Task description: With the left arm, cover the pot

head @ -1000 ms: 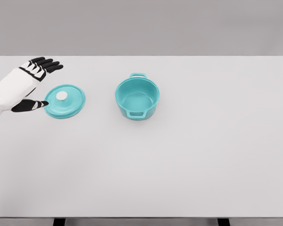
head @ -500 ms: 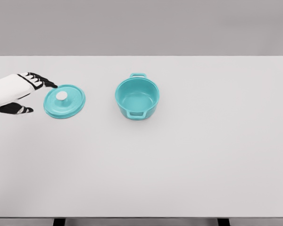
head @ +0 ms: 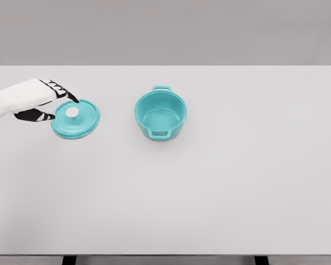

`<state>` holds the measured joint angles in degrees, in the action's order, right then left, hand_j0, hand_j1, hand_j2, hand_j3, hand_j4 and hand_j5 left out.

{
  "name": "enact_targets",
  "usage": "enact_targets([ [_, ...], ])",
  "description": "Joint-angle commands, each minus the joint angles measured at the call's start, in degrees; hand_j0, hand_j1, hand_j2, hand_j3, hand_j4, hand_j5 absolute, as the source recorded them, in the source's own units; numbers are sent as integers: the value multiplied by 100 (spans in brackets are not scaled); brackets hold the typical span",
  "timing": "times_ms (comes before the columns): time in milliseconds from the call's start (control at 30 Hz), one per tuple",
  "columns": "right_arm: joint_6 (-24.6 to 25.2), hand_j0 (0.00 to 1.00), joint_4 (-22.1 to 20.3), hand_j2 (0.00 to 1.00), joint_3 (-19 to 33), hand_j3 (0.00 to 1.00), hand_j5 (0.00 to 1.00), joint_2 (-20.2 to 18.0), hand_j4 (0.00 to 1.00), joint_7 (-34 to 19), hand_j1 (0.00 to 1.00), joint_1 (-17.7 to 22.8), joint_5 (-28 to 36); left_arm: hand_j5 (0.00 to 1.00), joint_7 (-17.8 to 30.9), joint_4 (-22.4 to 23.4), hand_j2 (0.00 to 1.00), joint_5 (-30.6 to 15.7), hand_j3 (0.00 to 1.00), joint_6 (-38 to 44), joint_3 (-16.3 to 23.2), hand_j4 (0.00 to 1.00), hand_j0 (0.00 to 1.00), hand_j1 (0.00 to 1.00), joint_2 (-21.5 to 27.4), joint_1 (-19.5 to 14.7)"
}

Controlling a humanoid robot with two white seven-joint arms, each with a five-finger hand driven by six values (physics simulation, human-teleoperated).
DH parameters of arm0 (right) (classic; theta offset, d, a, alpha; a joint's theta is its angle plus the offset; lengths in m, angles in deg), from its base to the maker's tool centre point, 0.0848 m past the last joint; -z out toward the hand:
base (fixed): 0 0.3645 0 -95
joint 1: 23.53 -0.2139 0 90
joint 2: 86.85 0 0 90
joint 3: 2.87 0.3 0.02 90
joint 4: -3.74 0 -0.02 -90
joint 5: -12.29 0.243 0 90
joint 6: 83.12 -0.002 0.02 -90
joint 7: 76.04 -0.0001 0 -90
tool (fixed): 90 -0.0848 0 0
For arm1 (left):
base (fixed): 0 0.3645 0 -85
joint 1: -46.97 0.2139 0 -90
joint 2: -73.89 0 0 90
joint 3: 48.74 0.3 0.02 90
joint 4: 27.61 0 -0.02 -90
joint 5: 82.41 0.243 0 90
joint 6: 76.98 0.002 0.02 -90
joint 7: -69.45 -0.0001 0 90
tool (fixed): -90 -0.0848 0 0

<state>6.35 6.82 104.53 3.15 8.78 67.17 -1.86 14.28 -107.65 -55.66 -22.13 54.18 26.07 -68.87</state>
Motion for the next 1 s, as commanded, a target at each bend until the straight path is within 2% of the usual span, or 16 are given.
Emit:
enact_targets([
  [0, 0, 100, 8, 100, 0, 100, 100, 0, 100, -1, 100, 0, 0, 72, -2, 147, 72, -39, 72, 15, 131, 72, 72, 72, -122, 0],
  [300, 0, 100, 0, 100, 0, 100, 100, 0, 100, -1, 100, 0, 0, 71, -11, 349, 71, -48, 71, 15, 210, 71, 71, 71, -289, -70],
  [700, 0, 100, 0, 100, 0, 100, 100, 0, 100, -1, 100, 0, 0, 71, -11, 991, 71, -48, 71, 15, 202, 71, 71, 71, -483, -220],
  [967, 0, 100, 8, 100, 0, 100, 100, 0, 100, -1, 100, 0, 0, 72, -11, 1052, 72, -57, 72, 15, 167, 72, 72, 72, -641, -334],
])
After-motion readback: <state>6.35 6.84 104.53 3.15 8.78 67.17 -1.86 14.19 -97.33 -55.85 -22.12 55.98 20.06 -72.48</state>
